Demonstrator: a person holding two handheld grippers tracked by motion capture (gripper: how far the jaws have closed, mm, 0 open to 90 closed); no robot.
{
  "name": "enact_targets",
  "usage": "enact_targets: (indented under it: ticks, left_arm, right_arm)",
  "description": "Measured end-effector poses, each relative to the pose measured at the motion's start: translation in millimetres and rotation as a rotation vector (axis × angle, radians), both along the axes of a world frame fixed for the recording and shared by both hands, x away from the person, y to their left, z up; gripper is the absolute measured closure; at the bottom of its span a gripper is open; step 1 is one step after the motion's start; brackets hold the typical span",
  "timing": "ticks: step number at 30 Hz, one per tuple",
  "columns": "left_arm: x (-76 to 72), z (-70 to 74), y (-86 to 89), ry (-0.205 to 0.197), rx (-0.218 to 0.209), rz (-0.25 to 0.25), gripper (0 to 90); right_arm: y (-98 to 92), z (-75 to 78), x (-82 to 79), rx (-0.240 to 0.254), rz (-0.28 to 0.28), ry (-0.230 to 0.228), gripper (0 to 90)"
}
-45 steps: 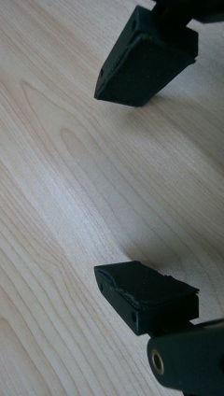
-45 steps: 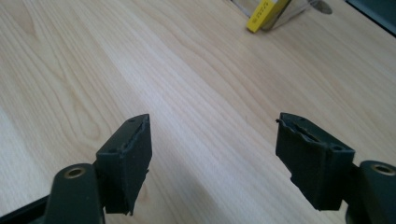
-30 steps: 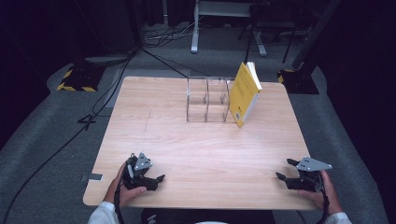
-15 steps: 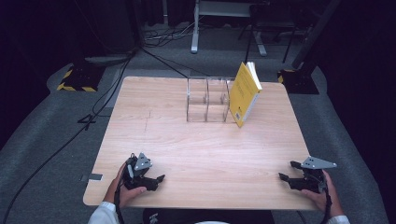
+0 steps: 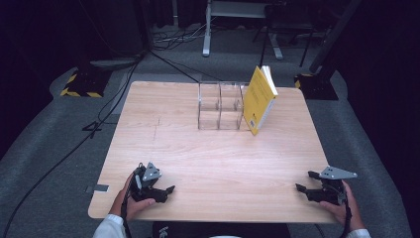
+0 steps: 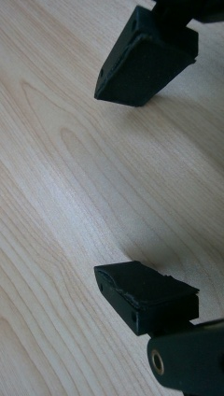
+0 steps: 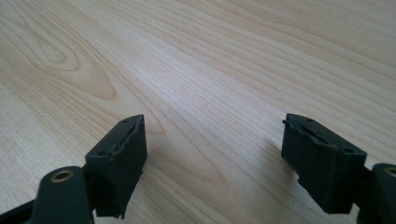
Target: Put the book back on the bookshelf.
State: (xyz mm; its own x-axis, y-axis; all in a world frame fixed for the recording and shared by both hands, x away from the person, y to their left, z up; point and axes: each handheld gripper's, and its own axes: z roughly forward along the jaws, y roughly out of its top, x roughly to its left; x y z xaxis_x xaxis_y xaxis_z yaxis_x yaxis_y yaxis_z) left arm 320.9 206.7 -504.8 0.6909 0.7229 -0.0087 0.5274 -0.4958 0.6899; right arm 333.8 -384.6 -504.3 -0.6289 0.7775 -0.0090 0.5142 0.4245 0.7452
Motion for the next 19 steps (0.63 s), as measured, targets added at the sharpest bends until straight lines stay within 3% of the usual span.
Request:
enact_targets:
  ticks: [19]
  left_arm:
    - [0.7,0.0,0.0,0.001,0.003,0.002,14.2]
  right_arm:
    - [0.0,0.0,0.0,-0.001,0.0,-0.001,23.0]
